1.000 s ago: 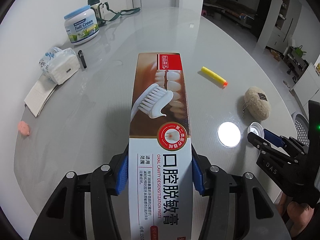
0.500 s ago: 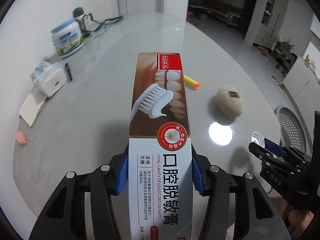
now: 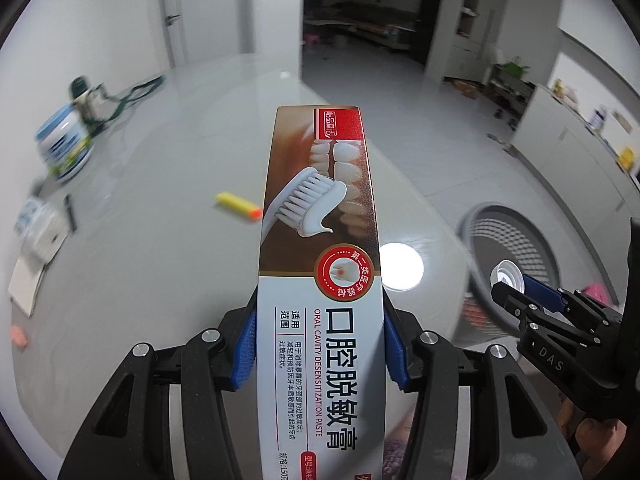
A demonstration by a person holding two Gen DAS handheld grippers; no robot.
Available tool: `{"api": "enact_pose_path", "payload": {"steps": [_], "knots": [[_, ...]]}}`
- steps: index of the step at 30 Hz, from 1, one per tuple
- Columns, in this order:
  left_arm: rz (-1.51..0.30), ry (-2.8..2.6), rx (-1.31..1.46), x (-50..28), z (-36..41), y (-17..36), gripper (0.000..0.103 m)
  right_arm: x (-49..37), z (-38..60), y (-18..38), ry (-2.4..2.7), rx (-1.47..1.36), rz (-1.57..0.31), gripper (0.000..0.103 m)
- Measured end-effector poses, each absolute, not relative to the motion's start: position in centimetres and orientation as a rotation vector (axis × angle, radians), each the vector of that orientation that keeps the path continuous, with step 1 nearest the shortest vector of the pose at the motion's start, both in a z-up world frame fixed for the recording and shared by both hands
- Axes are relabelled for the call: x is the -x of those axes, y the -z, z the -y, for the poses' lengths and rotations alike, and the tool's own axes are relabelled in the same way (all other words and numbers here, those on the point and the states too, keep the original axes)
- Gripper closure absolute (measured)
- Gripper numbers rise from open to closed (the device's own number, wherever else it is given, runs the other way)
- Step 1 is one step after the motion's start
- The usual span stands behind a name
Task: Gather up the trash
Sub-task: 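Carry the toothpaste box and white lid over the wastebasket with both tools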
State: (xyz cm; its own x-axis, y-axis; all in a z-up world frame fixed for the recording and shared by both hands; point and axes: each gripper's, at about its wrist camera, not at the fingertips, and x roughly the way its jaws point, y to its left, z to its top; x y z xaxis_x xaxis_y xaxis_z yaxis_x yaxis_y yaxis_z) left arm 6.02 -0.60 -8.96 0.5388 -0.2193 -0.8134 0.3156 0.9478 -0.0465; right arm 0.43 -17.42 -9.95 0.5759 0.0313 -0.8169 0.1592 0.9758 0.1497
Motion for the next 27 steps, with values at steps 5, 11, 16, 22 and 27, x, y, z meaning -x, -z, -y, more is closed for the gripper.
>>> {"api": "enact_pose_path", "payload": {"steps": [5,11,16,22,27], "knots": [[-0.944,0.402,-0.144,-5.8,5.9,8.5,0.052,1.6,23.1,9.3,0.154,-0.256,-0.940,0.064],[-0.958,0.483,-0.177,-5.2,11.9,9.0,0.052,3.5,29.1,9.4,0.225,-0.291,-0.941,0.064],[-0.989,0.521,-0.191,-4.9,16.3,10.3,0.052,4.2,33.1,9.9,0.241,-0.305,-0.953,0.064],[-1.018,0.530,-0.204,-4.7,20.7,11.8,0.052,3.8,36.3,11.1,0.218,-0.298,-0.978,0.064],[-1.062,0.521,-0.201,-4.8,23.2,13.6,0.052,3.1,38.3,12.5,0.180,-0.288,-1.006,0.064]]}}
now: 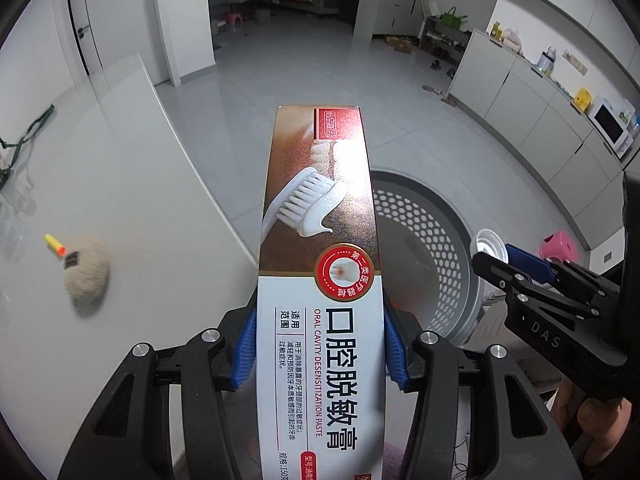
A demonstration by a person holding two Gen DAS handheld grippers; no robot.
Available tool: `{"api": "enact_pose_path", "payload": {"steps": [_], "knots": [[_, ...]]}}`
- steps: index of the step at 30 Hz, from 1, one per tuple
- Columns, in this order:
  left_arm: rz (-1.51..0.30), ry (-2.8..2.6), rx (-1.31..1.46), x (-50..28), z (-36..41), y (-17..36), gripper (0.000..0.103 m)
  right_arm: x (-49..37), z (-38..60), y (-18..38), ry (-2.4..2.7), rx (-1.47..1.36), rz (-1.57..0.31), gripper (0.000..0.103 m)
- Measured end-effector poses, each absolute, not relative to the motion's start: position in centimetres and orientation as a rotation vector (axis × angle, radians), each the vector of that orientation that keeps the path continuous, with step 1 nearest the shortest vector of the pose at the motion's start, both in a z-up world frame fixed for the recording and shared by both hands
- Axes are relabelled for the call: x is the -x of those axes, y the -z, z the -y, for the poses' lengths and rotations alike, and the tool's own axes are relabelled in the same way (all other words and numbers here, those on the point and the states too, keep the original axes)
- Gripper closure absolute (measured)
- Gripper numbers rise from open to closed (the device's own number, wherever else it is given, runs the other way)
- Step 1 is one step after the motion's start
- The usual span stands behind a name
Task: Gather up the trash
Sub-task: 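Carry the toothpaste box and white lid over the wastebasket with both tools, then open the right tool to drop the white lid while the left tool releases the box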
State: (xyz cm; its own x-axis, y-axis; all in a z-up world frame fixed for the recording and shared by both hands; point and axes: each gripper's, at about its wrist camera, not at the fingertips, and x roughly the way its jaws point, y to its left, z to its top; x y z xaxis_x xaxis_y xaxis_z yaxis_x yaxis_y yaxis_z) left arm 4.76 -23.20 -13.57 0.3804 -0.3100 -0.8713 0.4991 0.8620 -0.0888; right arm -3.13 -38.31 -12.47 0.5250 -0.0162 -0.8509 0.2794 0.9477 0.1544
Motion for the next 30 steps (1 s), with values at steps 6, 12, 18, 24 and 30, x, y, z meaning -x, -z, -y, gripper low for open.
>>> {"api": "enact_pose_path", "payload": {"steps": [6,12,18,24,30], "knots": [[-1.091,0.501,-0.217,-4.6,25.1,15.0,0.052,1.7,40.0,14.1,0.128,-0.286,-1.038,0.064],[-1.124,0.486,-0.228,-4.9,26.1,16.3,0.052,0.9,40.7,15.3,0.092,-0.288,-1.055,0.064],[-1.150,0.476,-0.242,-5.1,26.8,17.1,0.052,0.3,40.9,16.3,0.069,-0.293,-1.074,0.064],[-1.158,0.482,-0.256,-5.0,27.5,17.5,0.052,-0.3,41.1,17.0,0.051,-0.301,-1.090,0.064],[-1.160,0.478,-0.255,-5.5,28.4,17.1,0.052,-0.5,41.3,17.0,0.048,-0.308,-1.084,0.064]]}}
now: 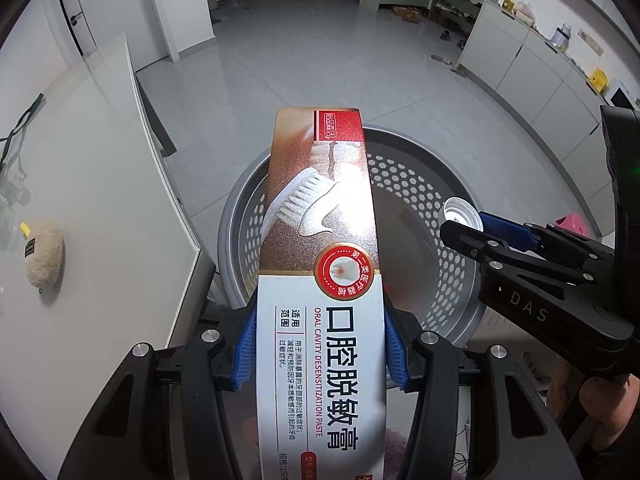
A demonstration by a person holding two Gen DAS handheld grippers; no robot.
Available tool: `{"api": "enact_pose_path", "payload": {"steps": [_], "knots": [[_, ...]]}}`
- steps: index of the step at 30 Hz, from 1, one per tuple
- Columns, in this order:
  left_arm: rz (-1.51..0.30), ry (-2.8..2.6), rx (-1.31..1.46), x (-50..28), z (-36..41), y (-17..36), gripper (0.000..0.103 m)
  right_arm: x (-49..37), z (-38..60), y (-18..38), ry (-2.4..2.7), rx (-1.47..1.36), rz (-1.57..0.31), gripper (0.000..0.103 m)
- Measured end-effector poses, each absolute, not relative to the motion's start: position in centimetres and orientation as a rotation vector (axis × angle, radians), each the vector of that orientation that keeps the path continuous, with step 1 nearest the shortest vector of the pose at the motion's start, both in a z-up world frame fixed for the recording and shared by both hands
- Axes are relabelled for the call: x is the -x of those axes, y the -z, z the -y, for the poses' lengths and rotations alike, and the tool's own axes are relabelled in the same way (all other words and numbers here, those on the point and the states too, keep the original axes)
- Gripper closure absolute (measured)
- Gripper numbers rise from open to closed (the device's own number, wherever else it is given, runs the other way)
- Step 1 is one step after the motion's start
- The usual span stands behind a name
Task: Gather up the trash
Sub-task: 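Open the right tool to drop the white lid while the left tool releases the box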
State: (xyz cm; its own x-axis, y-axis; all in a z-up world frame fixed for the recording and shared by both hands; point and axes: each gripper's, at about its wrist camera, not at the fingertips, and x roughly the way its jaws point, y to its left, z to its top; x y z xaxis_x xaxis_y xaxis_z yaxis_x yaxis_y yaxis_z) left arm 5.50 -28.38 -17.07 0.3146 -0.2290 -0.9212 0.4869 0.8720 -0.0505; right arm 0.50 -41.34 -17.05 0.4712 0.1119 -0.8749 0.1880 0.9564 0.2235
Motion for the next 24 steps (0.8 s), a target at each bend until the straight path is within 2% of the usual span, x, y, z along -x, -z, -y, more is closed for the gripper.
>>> {"api": "enact_pose_path", "payload": {"steps": [4,6,9,11,24], "knots": [[-1.159,0.472,-0.254,-5.3,28.1,17.3,0.051,-0.6,41.5,17.0,0.048,-0.310,-1.082,0.062],[-1.158,0.467,-0.250,-5.2,27.9,17.3,0.051,-0.6,41.5,16.9,0.050,-0.311,-1.078,0.050],[-1.151,0.465,-0.244,-5.1,27.8,17.1,0.048,-0.6,41.5,16.6,0.054,-0.308,-1.070,0.047],[-1.144,0.462,-0.240,-5.0,27.8,16.9,0.045,-0.6,41.5,16.5,0.056,-0.307,-1.072,0.046],[-1.137,0.443,-0.232,-4.3,27.2,16.5,0.045,-0.3,41.1,16.3,0.050,-0.309,-1.072,0.046]]}}
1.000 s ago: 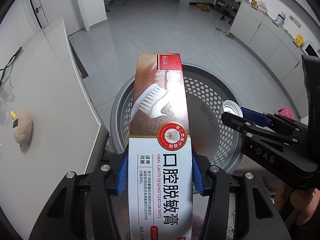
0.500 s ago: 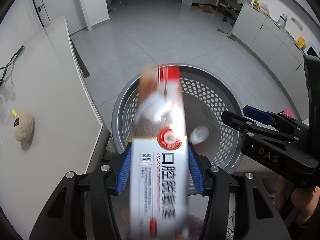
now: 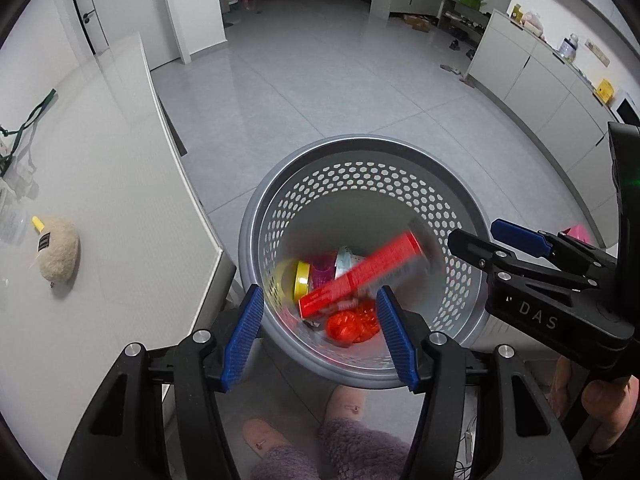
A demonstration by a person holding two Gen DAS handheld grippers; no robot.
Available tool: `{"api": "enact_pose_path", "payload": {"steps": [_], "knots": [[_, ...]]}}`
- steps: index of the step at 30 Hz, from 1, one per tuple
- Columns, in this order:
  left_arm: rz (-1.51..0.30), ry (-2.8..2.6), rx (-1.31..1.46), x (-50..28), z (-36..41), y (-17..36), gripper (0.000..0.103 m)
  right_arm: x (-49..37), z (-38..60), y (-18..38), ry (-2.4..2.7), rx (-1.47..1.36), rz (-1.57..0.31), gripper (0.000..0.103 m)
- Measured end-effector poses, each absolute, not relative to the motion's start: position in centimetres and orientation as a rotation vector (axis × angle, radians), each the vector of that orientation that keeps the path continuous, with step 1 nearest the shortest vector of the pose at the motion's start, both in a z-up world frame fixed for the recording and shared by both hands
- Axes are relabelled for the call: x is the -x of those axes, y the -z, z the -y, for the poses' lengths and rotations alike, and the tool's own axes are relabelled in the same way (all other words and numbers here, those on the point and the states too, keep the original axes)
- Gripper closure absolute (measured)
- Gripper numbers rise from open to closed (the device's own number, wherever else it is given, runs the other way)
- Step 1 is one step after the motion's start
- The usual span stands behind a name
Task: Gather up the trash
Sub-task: 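Open the right tool to drop the white lid while the left tool releases the box, then move both tools back over the table toward the sponge ball and yellow dart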
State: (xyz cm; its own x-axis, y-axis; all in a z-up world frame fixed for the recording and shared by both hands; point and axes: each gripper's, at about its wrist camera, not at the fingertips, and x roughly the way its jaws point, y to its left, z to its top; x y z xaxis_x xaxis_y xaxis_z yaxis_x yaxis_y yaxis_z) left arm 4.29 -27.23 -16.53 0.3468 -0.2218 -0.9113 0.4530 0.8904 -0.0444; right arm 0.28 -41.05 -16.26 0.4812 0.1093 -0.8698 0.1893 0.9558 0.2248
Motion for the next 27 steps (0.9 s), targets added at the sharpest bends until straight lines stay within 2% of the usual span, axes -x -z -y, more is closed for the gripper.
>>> {"api": "enact_pose_path", "payload": {"steps": [11,14,19,27], "knots": [[-1.115,0.413,-0.206,-4.1,26.3,15.1,0.045,-0.6,40.4,15.3,0.023,-0.296,-1.069,0.046],[-1.107,0.402,-0.175,-4.2,25.7,14.4,0.040,-0.8,40.2,14.6,0.008,-0.286,-1.061,0.046],[-1.069,0.357,-0.149,-4.6,24.4,12.8,0.040,-1.5,39.7,13.4,-0.026,-0.272,-1.040,0.044],[-1.013,0.229,-0.092,-4.8,19.7,9.9,0.031,-3.3,37.0,11.8,-0.102,-0.239,-1.027,0.040]]}}
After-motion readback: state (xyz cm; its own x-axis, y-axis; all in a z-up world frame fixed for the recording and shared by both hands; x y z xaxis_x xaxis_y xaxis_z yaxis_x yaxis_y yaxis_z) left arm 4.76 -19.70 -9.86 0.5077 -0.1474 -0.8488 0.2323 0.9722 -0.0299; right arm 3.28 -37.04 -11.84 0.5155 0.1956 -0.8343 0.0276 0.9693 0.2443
